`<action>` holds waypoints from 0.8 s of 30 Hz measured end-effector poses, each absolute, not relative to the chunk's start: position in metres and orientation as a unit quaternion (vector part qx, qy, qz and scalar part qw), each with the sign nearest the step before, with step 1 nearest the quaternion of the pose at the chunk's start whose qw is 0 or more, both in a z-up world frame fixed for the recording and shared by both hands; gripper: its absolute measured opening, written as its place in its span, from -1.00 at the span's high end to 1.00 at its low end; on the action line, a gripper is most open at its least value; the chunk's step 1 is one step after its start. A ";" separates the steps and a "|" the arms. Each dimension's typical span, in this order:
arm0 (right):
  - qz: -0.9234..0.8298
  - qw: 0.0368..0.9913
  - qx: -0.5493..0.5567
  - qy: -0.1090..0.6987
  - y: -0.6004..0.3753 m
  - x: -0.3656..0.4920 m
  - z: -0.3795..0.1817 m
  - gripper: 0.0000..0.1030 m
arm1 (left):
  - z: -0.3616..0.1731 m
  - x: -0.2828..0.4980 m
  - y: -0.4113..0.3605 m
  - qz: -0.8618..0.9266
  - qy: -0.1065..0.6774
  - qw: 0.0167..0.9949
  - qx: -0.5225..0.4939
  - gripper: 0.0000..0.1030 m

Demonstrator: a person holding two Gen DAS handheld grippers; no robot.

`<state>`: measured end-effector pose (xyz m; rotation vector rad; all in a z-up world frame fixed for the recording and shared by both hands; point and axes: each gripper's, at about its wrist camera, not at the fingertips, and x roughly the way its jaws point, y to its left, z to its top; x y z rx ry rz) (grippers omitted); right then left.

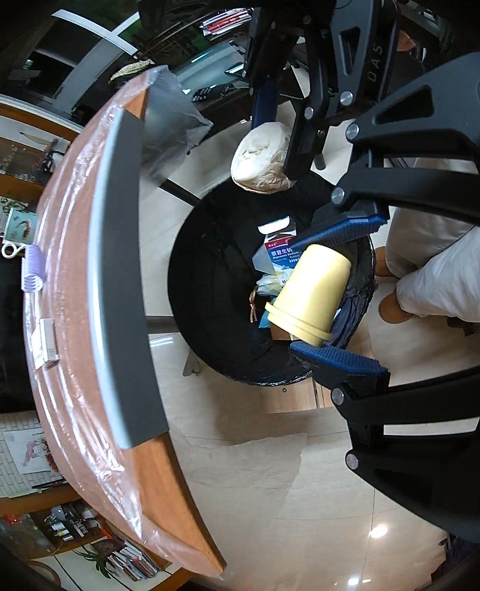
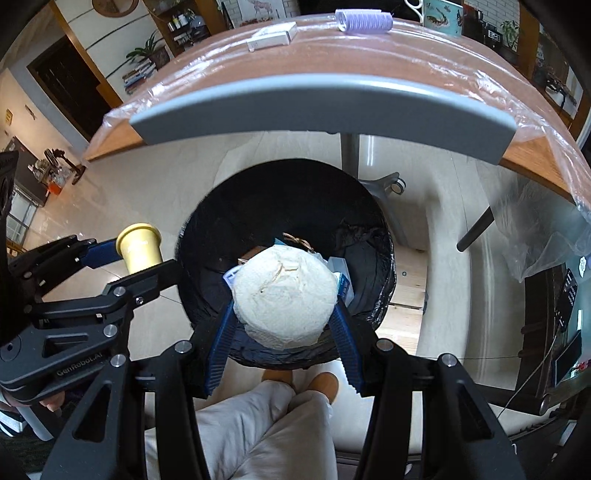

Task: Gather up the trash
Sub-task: 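Carry the yellow cup and white paper ball off the table over the black bin, then open both tools to drop the cup and paper ball into the bin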

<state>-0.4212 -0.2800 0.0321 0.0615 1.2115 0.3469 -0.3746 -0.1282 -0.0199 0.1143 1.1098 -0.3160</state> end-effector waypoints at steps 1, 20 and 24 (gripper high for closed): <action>0.161 0.806 0.026 0.569 -0.280 -0.420 0.029 0.03 | -0.022 -0.374 -0.129 -0.149 0.527 0.835 0.055 0.00; 0.153 0.797 -0.006 0.585 -0.269 -0.390 0.012 0.03 | -0.053 -0.349 -0.138 -0.143 0.553 0.816 0.092 0.00; 0.150 0.796 -0.007 0.587 -0.268 -0.388 0.010 0.03 | -0.058 -0.343 -0.138 -0.144 0.556 0.813 0.096 0.00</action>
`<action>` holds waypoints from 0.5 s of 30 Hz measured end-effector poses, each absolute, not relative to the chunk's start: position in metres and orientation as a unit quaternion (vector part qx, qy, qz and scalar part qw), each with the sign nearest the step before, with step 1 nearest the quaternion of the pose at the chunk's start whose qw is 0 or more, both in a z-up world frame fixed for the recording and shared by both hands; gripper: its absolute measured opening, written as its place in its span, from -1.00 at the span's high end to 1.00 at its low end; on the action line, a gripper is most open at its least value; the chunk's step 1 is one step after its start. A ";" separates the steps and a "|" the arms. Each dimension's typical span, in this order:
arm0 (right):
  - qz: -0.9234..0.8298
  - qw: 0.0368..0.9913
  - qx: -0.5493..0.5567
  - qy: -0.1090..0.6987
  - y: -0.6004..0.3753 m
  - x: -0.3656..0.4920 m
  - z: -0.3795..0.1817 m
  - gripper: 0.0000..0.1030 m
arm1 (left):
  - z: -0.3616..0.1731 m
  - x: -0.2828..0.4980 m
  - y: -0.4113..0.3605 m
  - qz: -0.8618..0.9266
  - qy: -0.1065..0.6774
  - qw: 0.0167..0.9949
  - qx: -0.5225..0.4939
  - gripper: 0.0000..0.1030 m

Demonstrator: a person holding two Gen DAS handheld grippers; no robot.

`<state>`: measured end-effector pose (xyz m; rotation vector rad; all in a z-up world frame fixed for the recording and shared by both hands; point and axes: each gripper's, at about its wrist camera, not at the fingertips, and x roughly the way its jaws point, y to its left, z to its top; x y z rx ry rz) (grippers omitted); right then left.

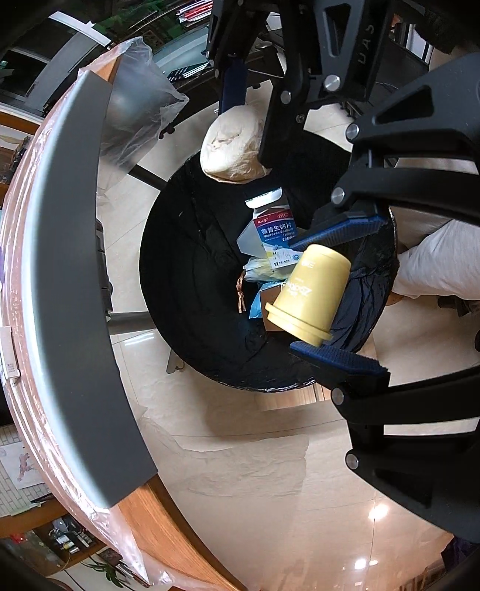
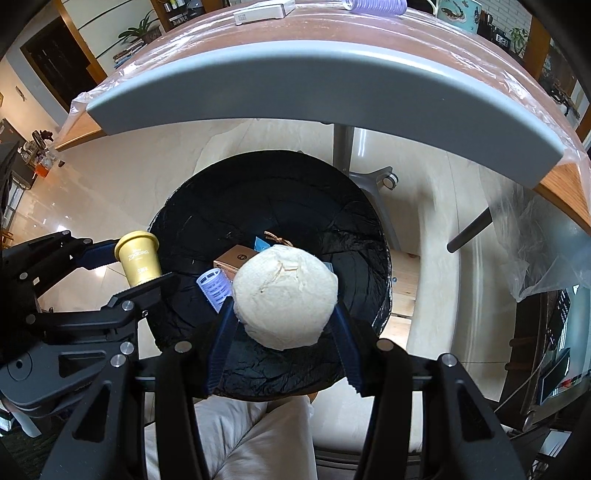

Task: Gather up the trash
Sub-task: 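Open both tools to drop the cup and paper ball into the bin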

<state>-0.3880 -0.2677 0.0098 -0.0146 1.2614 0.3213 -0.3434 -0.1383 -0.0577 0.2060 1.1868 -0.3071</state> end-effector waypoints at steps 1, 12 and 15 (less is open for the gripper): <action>0.149 0.796 -0.007 0.587 -0.268 -0.388 0.010 0.03 | -0.058 -0.343 -0.138 -0.144 0.556 0.813 0.097 0.00; 0.144 0.793 -0.008 0.592 -0.267 -0.382 0.007 0.03 | -0.065 -0.334 -0.138 -0.147 0.562 0.807 0.105 0.00; 0.144 0.792 -0.008 0.593 -0.267 -0.381 0.007 0.03 | -0.066 -0.332 -0.138 -0.149 0.564 0.806 0.104 0.00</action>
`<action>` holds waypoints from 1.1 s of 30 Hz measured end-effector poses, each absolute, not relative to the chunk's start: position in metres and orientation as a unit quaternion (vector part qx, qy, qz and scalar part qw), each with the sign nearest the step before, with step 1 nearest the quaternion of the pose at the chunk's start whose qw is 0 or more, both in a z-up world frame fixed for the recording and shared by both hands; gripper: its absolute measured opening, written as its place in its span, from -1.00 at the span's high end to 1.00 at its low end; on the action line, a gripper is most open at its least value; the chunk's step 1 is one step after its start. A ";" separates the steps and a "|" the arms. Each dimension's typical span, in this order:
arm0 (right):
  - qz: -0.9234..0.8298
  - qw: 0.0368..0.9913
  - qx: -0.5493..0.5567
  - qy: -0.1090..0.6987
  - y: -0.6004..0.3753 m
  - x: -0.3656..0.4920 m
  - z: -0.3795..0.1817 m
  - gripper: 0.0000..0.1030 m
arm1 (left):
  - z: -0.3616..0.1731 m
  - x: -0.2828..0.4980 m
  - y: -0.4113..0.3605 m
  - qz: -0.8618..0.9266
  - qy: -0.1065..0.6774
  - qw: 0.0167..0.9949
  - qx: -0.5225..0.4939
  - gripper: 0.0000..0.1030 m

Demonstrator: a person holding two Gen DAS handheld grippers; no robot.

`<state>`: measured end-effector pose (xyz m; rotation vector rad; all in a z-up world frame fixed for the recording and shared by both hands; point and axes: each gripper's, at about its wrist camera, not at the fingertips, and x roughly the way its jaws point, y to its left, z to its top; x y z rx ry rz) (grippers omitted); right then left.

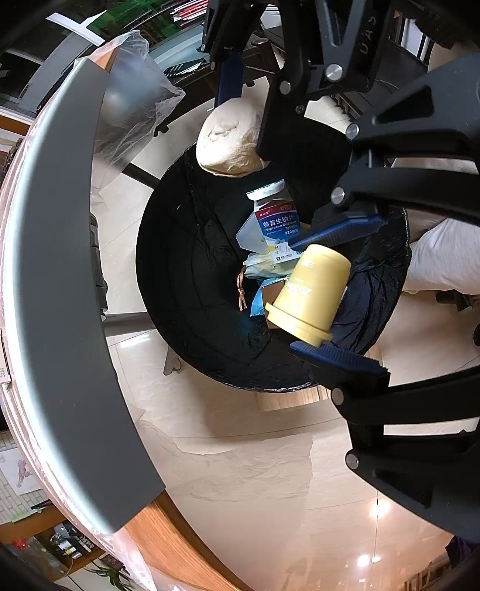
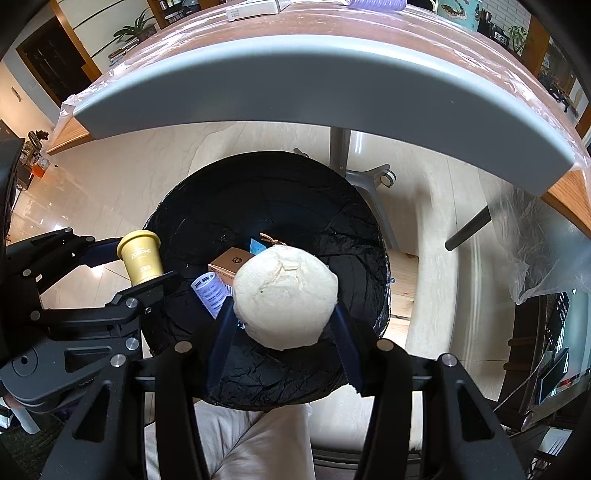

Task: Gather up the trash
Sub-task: 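Open both tools to drop the cup and paper ball into the bin, then move both tools back over the table toward the white box and lavender rack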

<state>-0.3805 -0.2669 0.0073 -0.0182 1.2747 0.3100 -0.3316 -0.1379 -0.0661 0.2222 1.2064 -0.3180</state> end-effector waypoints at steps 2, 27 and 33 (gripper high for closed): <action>0.144 0.792 -0.010 0.593 -0.267 -0.380 0.007 0.03 | -0.066 -0.331 -0.138 -0.149 0.563 0.806 0.104 0.00; 0.116 0.855 0.056 0.503 -0.313 -0.411 0.083 -0.78 | 0.003 -0.357 -0.128 -0.147 0.504 0.849 0.054 -0.51; 0.113 0.896 0.044 0.428 -0.320 -0.398 0.126 -0.92 | 0.048 -0.347 -0.136 -0.140 0.448 0.882 0.044 -0.74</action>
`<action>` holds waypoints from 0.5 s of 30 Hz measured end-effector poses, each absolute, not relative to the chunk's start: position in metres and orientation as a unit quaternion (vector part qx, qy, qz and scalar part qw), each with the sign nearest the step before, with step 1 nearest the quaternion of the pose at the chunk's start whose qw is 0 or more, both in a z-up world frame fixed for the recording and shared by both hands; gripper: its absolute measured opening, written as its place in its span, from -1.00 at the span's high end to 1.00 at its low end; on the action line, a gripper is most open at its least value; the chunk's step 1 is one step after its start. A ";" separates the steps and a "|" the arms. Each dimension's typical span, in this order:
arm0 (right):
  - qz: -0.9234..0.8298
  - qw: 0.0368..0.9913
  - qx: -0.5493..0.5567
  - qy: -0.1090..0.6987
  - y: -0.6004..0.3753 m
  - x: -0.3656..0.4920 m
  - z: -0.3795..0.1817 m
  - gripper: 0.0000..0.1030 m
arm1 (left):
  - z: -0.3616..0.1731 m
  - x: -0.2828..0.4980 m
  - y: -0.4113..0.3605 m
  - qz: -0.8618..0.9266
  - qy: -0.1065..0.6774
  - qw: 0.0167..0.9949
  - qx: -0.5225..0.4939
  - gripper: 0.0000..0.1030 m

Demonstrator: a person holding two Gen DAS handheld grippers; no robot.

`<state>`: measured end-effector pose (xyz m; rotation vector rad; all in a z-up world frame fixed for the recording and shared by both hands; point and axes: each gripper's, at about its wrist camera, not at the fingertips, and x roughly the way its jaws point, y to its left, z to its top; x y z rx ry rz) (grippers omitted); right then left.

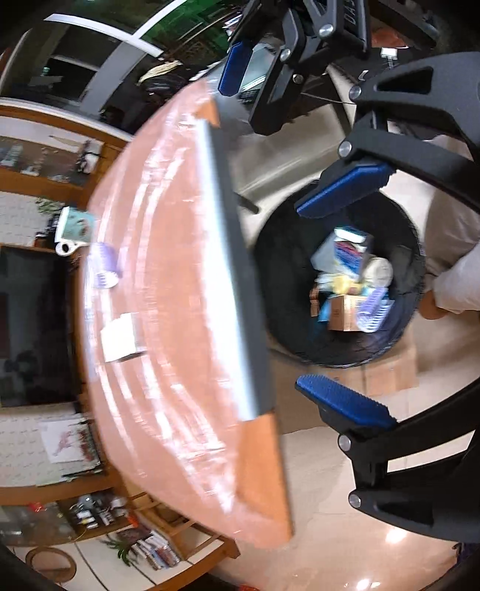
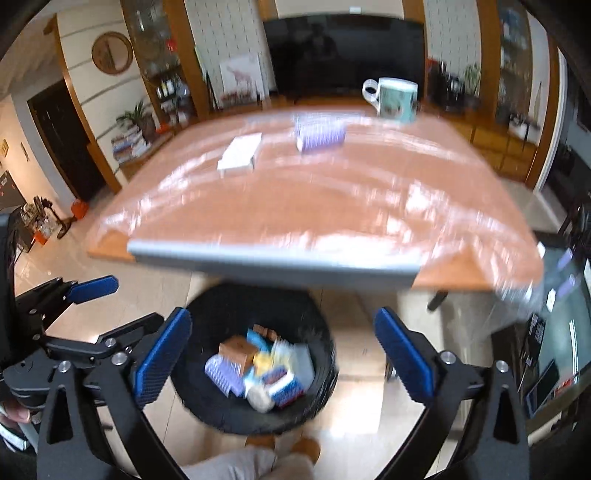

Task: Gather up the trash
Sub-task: 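Move both tools back over the table toward the white box and lavender rack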

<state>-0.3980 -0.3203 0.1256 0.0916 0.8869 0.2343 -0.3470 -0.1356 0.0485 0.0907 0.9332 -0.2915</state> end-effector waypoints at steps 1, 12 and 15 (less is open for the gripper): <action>0.110 0.899 0.045 0.422 -0.323 -0.392 0.129 -0.92 | 0.055 -0.341 -0.137 -0.136 0.440 0.887 0.040 -0.75; 0.069 0.910 0.018 0.407 -0.333 -0.331 0.143 -0.92 | 0.068 -0.286 -0.131 -0.116 0.427 0.897 0.015 -0.75; 0.061 0.906 0.008 0.418 -0.327 -0.306 0.139 -0.92 | 0.067 -0.266 -0.127 -0.127 0.427 0.895 0.019 -0.75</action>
